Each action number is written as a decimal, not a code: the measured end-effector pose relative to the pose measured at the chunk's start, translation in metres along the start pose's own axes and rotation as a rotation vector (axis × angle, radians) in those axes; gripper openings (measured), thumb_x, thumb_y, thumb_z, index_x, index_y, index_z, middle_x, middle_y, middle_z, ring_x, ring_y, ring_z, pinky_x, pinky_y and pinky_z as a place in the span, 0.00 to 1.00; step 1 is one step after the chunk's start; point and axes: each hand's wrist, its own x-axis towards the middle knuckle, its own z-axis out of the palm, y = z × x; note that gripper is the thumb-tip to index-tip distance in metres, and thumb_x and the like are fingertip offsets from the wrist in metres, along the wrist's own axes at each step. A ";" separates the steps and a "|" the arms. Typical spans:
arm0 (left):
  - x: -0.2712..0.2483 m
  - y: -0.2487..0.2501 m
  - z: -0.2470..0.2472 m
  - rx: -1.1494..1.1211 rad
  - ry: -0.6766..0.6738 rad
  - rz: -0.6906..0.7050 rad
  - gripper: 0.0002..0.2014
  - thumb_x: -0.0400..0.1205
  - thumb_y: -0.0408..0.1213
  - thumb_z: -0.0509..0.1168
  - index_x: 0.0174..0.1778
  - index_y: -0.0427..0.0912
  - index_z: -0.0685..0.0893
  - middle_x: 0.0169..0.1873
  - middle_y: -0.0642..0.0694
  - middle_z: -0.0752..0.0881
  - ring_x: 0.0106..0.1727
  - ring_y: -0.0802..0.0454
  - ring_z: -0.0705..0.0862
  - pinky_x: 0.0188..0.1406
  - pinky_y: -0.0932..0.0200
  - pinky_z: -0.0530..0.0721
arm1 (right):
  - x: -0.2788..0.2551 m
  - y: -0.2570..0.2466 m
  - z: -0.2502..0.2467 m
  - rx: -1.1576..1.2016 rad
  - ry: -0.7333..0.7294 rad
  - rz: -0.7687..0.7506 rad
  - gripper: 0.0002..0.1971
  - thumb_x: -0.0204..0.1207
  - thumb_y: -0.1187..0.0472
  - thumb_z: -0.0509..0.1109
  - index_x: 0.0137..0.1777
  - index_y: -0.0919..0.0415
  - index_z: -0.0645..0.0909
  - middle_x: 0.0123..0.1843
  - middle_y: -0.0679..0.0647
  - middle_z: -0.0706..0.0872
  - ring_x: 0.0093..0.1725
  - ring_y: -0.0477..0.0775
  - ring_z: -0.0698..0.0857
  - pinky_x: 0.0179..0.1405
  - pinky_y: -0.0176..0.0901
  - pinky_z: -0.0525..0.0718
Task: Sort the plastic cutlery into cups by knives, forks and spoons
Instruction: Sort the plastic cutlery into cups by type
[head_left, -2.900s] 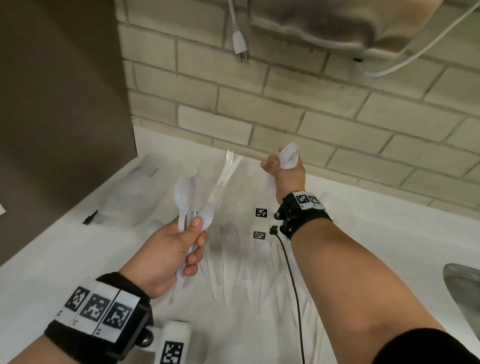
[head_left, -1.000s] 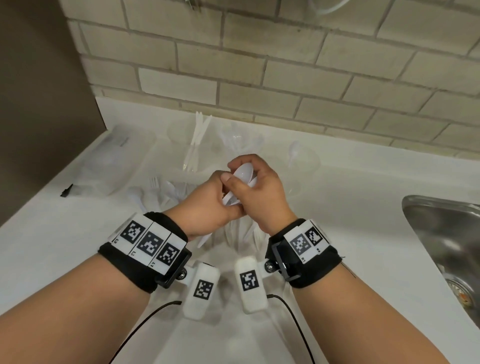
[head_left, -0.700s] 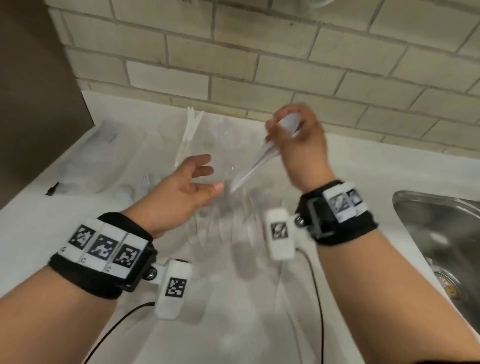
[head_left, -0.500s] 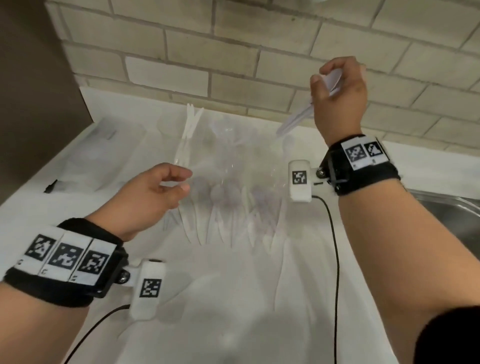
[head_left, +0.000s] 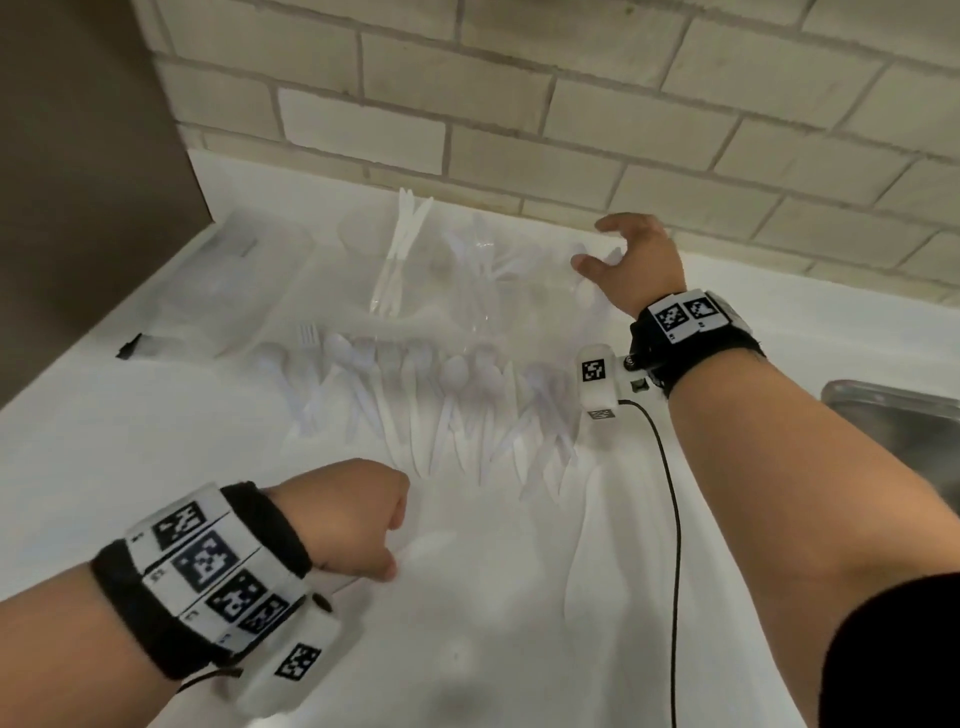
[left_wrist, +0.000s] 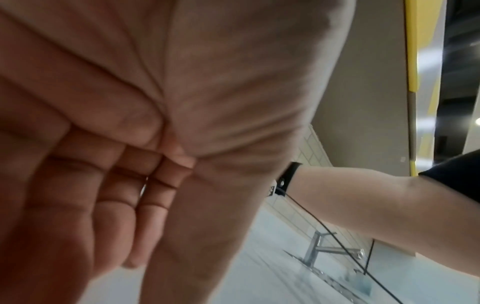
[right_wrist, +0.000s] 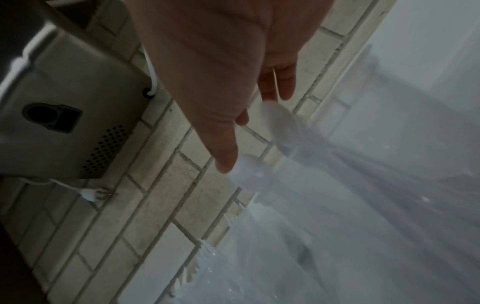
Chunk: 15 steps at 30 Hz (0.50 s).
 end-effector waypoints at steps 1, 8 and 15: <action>0.002 0.004 0.000 0.022 0.006 0.003 0.14 0.74 0.46 0.69 0.51 0.46 0.78 0.43 0.54 0.79 0.42 0.56 0.76 0.38 0.63 0.73 | -0.002 -0.001 -0.005 0.014 0.030 -0.013 0.22 0.72 0.49 0.75 0.65 0.55 0.81 0.70 0.54 0.76 0.69 0.55 0.77 0.68 0.39 0.72; 0.012 0.031 0.001 0.188 -0.046 0.010 0.12 0.76 0.37 0.61 0.27 0.41 0.72 0.26 0.49 0.72 0.28 0.51 0.72 0.26 0.60 0.69 | -0.068 -0.015 -0.039 -0.031 0.176 -0.097 0.15 0.73 0.55 0.73 0.59 0.54 0.83 0.66 0.57 0.76 0.65 0.61 0.76 0.64 0.34 0.65; 0.022 0.043 -0.014 0.195 0.062 0.072 0.07 0.78 0.35 0.62 0.46 0.36 0.81 0.43 0.43 0.83 0.42 0.47 0.81 0.32 0.61 0.73 | -0.166 -0.009 -0.035 -0.197 -0.478 0.213 0.13 0.69 0.49 0.76 0.36 0.56 0.77 0.34 0.49 0.84 0.38 0.54 0.85 0.31 0.39 0.73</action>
